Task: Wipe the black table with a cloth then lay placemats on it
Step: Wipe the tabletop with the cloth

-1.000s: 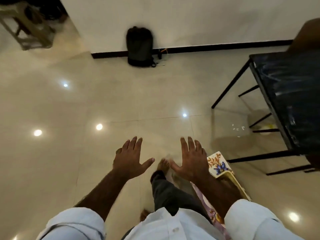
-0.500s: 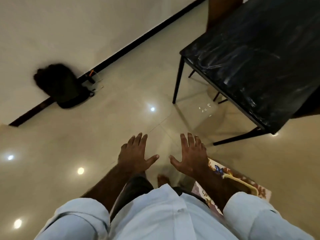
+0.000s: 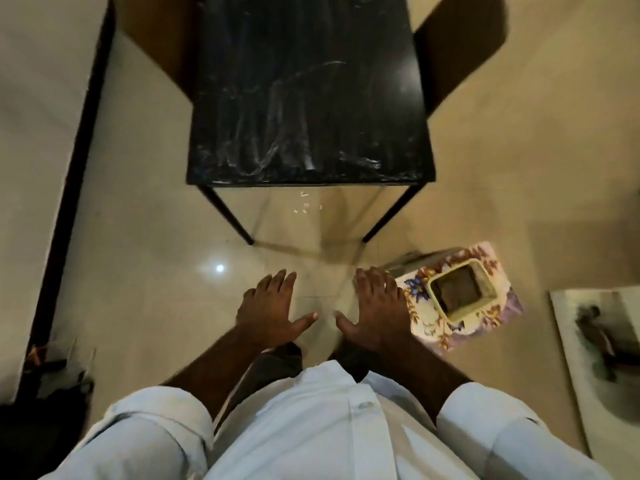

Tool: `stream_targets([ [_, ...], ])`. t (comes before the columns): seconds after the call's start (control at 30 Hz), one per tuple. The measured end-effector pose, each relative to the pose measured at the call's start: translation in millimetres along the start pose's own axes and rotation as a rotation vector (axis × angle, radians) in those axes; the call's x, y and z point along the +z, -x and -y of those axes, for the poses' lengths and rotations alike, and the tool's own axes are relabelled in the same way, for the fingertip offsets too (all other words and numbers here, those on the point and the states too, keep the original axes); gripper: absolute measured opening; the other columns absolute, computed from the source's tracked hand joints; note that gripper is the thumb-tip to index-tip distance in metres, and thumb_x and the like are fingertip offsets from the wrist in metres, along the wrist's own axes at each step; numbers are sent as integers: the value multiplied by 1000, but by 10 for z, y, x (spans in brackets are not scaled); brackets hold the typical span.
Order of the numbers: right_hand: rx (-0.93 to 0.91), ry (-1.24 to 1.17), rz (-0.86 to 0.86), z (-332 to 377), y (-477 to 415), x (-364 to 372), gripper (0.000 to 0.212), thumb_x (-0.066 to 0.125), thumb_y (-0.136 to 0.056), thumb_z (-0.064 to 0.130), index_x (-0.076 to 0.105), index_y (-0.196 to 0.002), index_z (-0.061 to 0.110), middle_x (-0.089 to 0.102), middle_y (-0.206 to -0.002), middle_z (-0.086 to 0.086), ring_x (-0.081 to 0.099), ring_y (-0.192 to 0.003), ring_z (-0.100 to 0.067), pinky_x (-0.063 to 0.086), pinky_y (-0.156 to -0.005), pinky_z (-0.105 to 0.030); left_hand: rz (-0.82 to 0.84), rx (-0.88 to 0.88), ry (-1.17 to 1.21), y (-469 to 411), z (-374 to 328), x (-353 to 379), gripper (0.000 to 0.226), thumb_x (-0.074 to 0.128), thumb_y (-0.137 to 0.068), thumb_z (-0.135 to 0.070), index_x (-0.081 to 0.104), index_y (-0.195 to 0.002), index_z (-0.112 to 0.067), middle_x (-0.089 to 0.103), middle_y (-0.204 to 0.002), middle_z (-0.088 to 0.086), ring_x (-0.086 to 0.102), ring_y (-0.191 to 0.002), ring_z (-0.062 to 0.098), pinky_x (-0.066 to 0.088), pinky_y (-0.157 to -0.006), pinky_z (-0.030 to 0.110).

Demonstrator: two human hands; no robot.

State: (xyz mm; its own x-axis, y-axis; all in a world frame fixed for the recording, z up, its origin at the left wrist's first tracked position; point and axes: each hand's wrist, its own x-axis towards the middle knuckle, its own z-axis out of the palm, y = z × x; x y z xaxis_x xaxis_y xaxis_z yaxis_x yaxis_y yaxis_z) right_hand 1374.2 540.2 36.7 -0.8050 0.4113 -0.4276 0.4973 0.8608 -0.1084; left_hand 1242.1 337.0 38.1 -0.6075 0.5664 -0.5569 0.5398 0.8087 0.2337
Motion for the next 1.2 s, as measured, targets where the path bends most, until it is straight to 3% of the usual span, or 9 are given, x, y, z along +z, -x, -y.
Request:
stream_targets([
  [0.13,221,-110,-27,-150,103,-85,110,41,-79,88,30,-169,25,33,-176,-13,32,-160,-46,35,-125,-64,34,171,-101,-392,-218,-172,118,33,-86,-99,13,-175,-24,18,-183,6,25,-165,33,34,-127,57],
  [0.27,397,-166,-27,-540,163,-137,115,33,-79,91,22,-172,24,30,-177,-14,30,-161,-45,36,-125,-62,100,332,-192,-749,-717,-265,115,39,-89,-95,16,-174,-22,22,-181,7,27,-164,32,35,-126,58],
  [0.43,556,-261,-100,-1167,145,-102,115,41,-80,91,31,-168,19,38,-171,-16,40,-154,-44,46,-118,-61,177,498,-303,-1170,-1529,-273,123,30,-80,-100,18,-174,-21,24,-181,7,30,-164,30,38,-126,57],
  [0.57,629,-377,-99,-1675,-36,58,110,39,-83,87,27,-169,20,35,-173,-15,39,-155,-43,43,-120,-60,264,555,-365,-1566,-2180,-177,111,54,-91,-86,14,-174,-25,19,-182,5,26,-165,31,35,-128,58],
  [0.73,755,-562,-69,-2227,-240,324,97,54,-83,76,36,-162,21,47,-163,-14,54,-142,-41,52,-112,-56,294,729,-446,-2131,-2855,99,104,50,-87,-86,28,-169,-25,41,-172,7,46,-154,34,44,-122,57],
  [0.83,865,-677,-85,-2479,-381,461,87,49,-86,68,47,-153,13,58,-151,-16,62,-131,-42,55,-106,-54,349,820,-542,-2478,-3332,298,88,61,-98,-68,32,-167,-22,45,-169,9,54,-146,35,48,-119,56],
  [0.97,991,-892,-142,-2764,-627,834,82,49,-89,60,57,-145,1,67,-136,-25,65,-121,-47,55,-104,-55,424,1007,-733,-3009,-3923,696,88,76,-98,-39,30,-169,-13,37,-172,18,47,-149,42,47,-118,59],
  [1.1,1063,-1053,-68,-3016,-977,1110,57,58,-109,42,53,-151,4,62,-146,-20,59,-134,-38,41,-116,-44,476,1183,-880,-3475,-4440,1131,85,73,-101,-27,29,-169,-2,31,-174,26,43,-153,47,43,-123,56],
  [1.2,1170,-1148,-45,-3147,-1212,1258,40,64,-106,28,60,-138,5,64,-135,-19,62,-122,-38,50,-100,-44,515,1227,-960,-3736,-4693,1430,93,75,-101,-28,21,-171,0,17,-180,23,23,-164,45,33,-130,57],
])
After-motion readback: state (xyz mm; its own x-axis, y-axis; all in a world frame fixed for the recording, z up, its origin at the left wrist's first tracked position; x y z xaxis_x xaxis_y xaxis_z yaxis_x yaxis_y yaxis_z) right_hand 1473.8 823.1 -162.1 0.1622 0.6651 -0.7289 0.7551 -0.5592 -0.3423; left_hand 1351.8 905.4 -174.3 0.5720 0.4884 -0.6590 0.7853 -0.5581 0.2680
